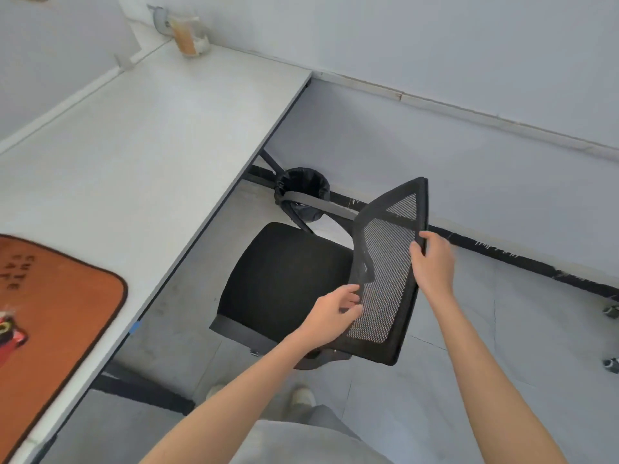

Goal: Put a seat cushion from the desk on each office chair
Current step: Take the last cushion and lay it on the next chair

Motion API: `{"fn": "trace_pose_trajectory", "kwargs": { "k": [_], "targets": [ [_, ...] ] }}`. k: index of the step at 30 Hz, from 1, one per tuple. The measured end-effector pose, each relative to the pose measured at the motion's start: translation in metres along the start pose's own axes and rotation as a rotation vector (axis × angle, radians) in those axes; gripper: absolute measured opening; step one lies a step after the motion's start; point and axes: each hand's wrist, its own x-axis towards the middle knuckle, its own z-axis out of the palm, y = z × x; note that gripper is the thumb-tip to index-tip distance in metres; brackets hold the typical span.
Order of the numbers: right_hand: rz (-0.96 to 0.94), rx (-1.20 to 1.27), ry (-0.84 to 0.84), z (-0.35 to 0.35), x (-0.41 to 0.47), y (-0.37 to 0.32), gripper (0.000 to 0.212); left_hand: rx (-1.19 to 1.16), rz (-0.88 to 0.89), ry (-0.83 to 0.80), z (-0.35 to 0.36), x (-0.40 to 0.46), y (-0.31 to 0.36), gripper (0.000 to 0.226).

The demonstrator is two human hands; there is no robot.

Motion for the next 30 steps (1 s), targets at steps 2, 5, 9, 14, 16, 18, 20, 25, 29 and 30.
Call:
{"fn": "trace_pose_trajectory", "kwargs": {
  "k": [2,5,9,14,16,18,20,25,29,30],
  "targets": [
    [-0.124,-0.079,-0.034,0.012,-0.005,-0.032,0.033,-0.010,-0.038,0.120,-0.032,-0.015,-0.022,0.036],
    [-0.228,-0.085,-0.183,0.053,-0.021,-0.091,0.030,-0.110,-0.148,0.311,-0.080,-0.051,-0.065,0.031],
    [-0.384,-0.058,-0.547,0.135,-0.067,-0.171,0.031,-0.278,-0.291,0.600,-0.144,-0.119,-0.130,0.029],
    [-0.654,-0.098,-0.956,0.244,-0.154,-0.273,0.037,-0.384,-0.457,0.963,-0.223,-0.208,-0.208,0.030],
    [-0.722,-0.131,-1.043,0.284,-0.190,-0.311,0.039,-0.409,-0.525,1.074,-0.250,-0.241,-0.239,0.030],
    [-0.779,-0.175,-1.085,0.322,-0.218,-0.341,0.042,-0.434,-0.590,1.189,-0.274,-0.272,-0.264,0.032],
    [-0.832,-0.240,-1.067,0.357,-0.237,-0.362,0.043,-0.445,-0.671,1.309,-0.292,-0.299,-0.287,0.035],
    [-0.789,-0.451,-0.905,0.412,-0.255,-0.384,0.047,-0.571,-0.937,1.463,-0.313,-0.348,-0.338,0.043],
    [-0.709,-0.508,-0.827,0.433,-0.260,-0.387,0.043,-0.626,-1.033,1.475,-0.319,-0.353,-0.360,0.047],
    [-0.701,-0.511,-0.808,0.436,-0.260,-0.387,0.040,-0.633,-1.041,1.484,-0.322,-0.351,-0.362,0.048]
  ]
}}
